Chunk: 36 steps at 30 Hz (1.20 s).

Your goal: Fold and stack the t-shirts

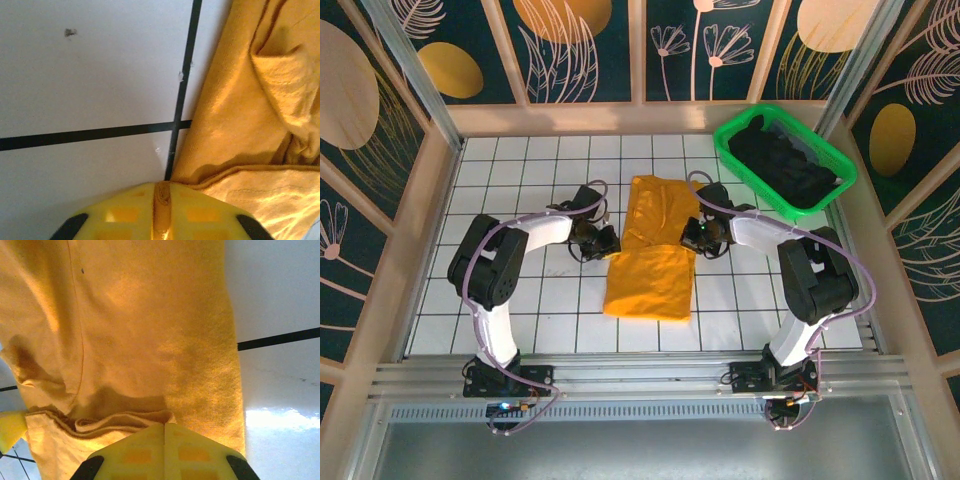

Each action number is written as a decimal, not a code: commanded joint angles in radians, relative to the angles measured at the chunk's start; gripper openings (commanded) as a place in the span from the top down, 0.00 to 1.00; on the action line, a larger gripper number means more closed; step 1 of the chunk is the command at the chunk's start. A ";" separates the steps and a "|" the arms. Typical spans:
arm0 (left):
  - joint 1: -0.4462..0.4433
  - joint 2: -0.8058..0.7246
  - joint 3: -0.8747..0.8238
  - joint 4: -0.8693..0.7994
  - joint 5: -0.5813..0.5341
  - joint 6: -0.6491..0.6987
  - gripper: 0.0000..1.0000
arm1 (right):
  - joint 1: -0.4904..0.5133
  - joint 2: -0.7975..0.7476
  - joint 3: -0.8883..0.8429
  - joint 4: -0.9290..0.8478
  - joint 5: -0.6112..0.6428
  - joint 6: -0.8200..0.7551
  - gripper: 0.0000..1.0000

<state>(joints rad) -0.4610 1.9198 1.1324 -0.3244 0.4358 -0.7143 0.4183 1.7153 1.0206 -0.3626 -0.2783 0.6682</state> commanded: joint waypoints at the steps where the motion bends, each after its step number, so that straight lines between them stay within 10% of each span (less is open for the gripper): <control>1: -0.016 0.004 0.022 -0.004 -0.011 -0.001 0.96 | -0.010 -0.007 0.007 -0.011 0.007 0.014 1.00; 36: -0.044 0.020 0.169 -0.044 0.012 0.025 1.00 | -0.029 -0.096 -0.047 -0.084 0.072 0.065 1.00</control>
<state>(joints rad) -0.4999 1.8942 1.2877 -0.3859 0.4404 -0.7105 0.3969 1.6039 0.9874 -0.4511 -0.2272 0.7177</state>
